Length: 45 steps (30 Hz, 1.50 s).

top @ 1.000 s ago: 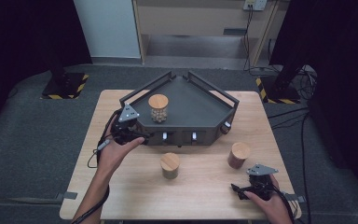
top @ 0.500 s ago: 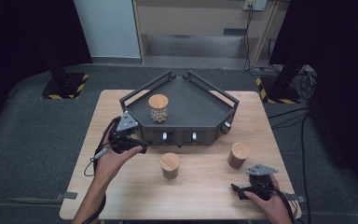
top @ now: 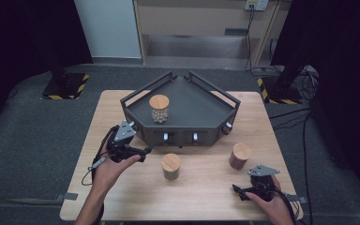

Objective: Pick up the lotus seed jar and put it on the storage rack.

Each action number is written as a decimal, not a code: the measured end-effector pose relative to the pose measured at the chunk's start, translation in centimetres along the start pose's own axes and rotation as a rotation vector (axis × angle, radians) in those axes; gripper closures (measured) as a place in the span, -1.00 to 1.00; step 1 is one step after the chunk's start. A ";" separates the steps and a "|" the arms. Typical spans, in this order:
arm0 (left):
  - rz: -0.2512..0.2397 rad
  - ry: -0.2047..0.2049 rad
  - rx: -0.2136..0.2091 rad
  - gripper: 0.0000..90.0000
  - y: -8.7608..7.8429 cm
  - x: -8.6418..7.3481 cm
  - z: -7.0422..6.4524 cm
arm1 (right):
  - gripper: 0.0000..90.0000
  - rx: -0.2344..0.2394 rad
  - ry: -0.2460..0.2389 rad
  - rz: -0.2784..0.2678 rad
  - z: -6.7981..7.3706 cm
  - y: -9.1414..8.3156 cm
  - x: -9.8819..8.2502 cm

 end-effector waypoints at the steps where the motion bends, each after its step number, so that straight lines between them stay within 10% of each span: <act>1: 0.001 0.000 0.000 -0.89 0.0 -0.2 -0.1 | -0.97 0.000 0.000 0.000 0.0 0.0 0.0; 45: 0.049 -0.095 0.014 -0.90 0.0 -8.6 -0.4 | -0.97 0.000 0.001 0.000 0.0 0.0 0.0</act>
Point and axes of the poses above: each handheld gripper's, and its own axes: y roughly forward along the jaws, x roughly out of its top, z roughly to its left, the point moved 3 cm from there along y, roughly forward along the jaws, and after that the axes turned 8 degrees about z, right-handed, at the moved point
